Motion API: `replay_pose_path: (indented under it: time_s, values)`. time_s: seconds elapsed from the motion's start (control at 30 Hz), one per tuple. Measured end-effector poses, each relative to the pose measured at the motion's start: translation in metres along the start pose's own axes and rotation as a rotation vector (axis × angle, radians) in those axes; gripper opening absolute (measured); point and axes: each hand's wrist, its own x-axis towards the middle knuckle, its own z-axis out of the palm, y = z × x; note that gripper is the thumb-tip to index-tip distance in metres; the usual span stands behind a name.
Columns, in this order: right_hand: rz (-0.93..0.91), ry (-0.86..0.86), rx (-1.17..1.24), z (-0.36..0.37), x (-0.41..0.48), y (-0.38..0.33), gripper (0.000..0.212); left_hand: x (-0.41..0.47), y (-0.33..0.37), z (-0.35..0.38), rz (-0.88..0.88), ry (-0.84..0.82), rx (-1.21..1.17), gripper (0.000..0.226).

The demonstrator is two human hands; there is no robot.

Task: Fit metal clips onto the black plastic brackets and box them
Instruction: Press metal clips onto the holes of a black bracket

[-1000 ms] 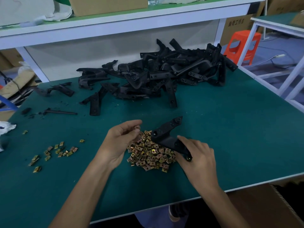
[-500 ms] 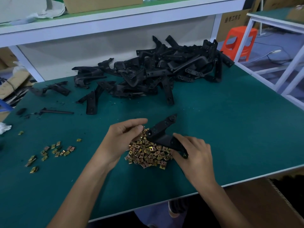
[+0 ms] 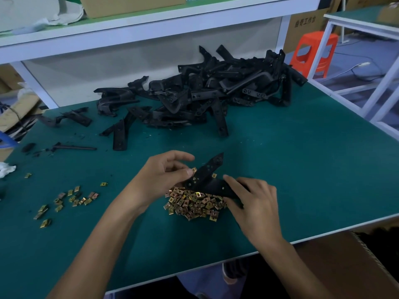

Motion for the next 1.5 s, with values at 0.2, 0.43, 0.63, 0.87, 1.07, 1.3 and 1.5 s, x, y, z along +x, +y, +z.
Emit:
replay_pose_path:
  time_s: [0.2, 0.43, 0.63, 0.87, 1.07, 1.3, 1.5]
  values:
    - [-0.014, -0.015, 0.021, 0.001, -0.001, 0.002, 0.049, 0.002, 0.003, -0.005, -0.02, -0.041, 0.031, 0.026]
    - [-0.015, -0.018, 0.034, 0.001, -0.001, 0.002, 0.049, 0.003, 0.005, -0.004, -0.039, -0.037, 0.001, 0.026]
    - [-0.029, -0.037, 0.04, -0.001, 0.001, 0.0, 0.051, 0.002, 0.005, -0.009, -0.043, -0.062, -0.005, 0.026]
    - [-0.046, -0.06, 0.014, -0.003, 0.0, -0.001, 0.052, 0.002, 0.008, -0.014, -0.031, -0.135, 0.153, 0.032]
    - [-0.031, -0.057, 0.06, 0.0, 0.0, 0.0, 0.056, 0.004, 0.009, -0.018, -0.042, -0.132, 0.059, 0.028]
    - [-0.047, -0.046, 0.046, -0.001, -0.001, 0.0, 0.057, 0.003, 0.001, -0.017, -0.038, -0.155, 0.038, 0.026]
    - [-0.034, -0.062, 0.058, 0.0, 0.0, -0.002, 0.056, 0.002, 0.002, -0.021, -0.011, -0.194, 0.02, 0.028]
